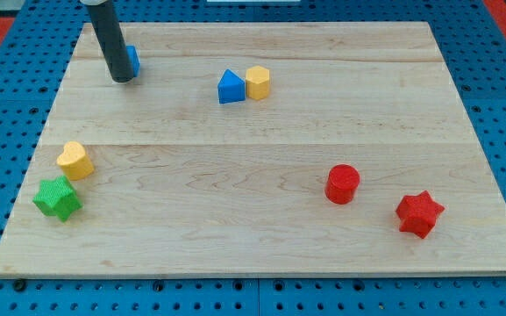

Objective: Separate the yellow hexagon and blue triangle from each other

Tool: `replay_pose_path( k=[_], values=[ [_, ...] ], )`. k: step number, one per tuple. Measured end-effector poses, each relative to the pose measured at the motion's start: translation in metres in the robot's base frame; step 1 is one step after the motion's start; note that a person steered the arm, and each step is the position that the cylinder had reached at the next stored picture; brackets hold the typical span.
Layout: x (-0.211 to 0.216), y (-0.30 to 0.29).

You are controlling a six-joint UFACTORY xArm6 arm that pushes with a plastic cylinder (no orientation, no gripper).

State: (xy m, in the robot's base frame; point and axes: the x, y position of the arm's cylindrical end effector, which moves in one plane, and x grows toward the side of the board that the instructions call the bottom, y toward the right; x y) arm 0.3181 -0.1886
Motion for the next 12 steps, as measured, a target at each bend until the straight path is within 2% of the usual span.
replay_pose_path(
  k=[1,2,3,4,6,7,8,9,10,11,12],
  values=[
    [-0.02,0.015],
    [-0.004,0.05],
    [0.024,0.112],
    [0.03,0.166],
    [-0.033,0.245],
    [-0.035,0.278],
    [-0.057,0.313],
    [-0.054,0.342],
    [0.004,0.342],
    [0.044,0.323],
    [0.057,0.297]
  ],
)
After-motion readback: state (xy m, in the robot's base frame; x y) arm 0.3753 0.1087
